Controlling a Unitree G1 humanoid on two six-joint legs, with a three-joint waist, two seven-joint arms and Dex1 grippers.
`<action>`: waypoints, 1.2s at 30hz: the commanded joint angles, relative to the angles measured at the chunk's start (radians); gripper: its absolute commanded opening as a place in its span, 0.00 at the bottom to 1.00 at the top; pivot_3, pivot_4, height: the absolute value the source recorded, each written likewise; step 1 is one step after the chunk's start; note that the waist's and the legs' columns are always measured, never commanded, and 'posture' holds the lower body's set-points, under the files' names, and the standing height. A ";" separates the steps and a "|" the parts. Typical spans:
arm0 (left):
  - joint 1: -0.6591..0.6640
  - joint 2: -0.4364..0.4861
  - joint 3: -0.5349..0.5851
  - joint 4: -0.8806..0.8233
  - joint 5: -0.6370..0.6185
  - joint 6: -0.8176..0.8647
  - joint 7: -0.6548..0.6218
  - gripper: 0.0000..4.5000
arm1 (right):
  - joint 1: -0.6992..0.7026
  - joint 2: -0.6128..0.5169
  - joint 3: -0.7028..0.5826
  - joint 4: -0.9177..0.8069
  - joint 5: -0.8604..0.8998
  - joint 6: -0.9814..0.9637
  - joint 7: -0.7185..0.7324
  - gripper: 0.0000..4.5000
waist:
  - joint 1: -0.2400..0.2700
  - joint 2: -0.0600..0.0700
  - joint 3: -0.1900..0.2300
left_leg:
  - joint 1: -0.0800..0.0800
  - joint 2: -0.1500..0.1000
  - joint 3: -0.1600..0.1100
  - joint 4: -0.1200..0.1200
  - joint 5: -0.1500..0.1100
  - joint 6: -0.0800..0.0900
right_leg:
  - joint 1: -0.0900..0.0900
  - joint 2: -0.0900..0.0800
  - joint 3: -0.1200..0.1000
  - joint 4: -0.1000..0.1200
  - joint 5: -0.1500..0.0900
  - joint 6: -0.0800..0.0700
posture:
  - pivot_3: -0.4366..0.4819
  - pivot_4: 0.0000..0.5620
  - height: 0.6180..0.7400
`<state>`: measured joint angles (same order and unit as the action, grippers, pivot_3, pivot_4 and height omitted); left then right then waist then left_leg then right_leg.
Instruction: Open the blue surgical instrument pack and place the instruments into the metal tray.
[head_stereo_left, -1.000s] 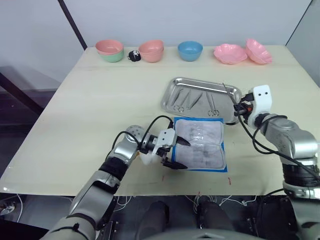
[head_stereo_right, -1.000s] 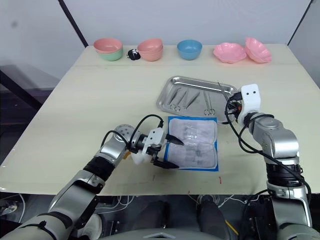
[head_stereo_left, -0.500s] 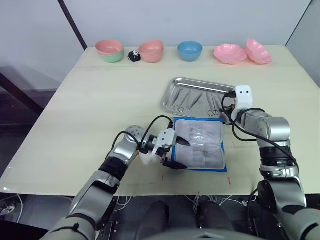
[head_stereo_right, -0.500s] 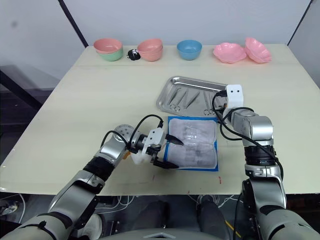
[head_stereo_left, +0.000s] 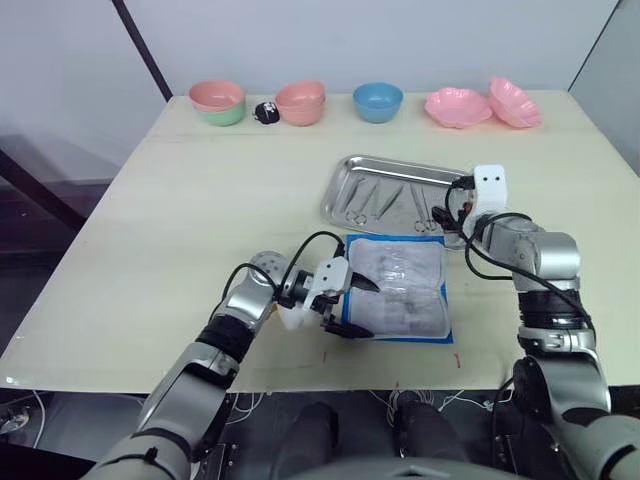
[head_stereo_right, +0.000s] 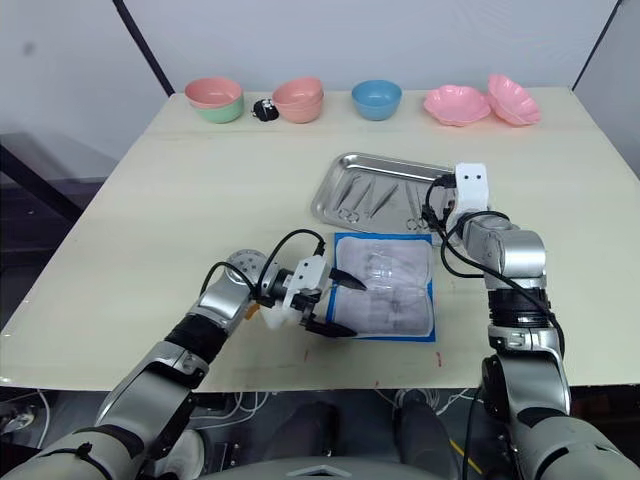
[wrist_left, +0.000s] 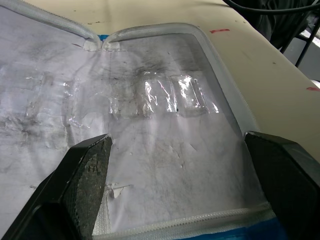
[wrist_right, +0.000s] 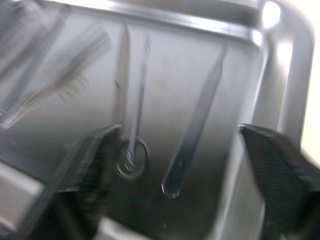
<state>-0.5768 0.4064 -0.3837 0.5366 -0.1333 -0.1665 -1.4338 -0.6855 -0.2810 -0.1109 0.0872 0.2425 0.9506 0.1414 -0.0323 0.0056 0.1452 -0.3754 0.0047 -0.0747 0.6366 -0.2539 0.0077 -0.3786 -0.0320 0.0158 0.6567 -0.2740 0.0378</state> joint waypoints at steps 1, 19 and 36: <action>0.065 0.034 -0.041 0.116 0.103 0.061 0.049 1.00 | 0.020 -0.021 0.002 -0.102 -0.006 -0.160 0.053 0.99 | -0.001 0.000 0.000 | 0.000 0.000 0.000 0.000 0.000 0.000 | 0.000 0.000 0.000 0.000 0.000 0.000 | 0.48 0.27 1.00; 0.089 0.037 0.098 -0.161 -0.105 0.149 -0.016 1.00 | 0.444 -0.145 -0.100 -0.277 0.243 -0.755 0.571 0.99 | -0.010 -0.002 0.020 | -0.007 0.001 0.002 0.000 0.000 0.000 | -0.007 0.001 0.001 0.000 0.000 0.001 | 0.48 0.27 1.00; 0.198 0.182 0.451 -0.434 -0.367 0.354 0.127 1.00 | 0.864 -0.293 -0.246 -0.370 0.418 -0.767 0.834 0.99 | 0.000 -0.012 0.039 | -0.024 -0.001 0.005 -0.001 0.000 0.000 | -0.023 -0.003 0.003 0.000 0.003 -0.003 | 0.48 0.27 1.00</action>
<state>-0.4115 0.5553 0.0011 0.1502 -0.4611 0.1573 -1.3289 0.1486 -0.5574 -0.3071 -0.2437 0.6498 0.2123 0.9444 -0.0326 -0.0065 0.1844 -0.3989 0.0034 -0.0697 0.6360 -0.2539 0.0073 -0.4017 -0.0348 0.0191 0.6571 -0.2714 0.0344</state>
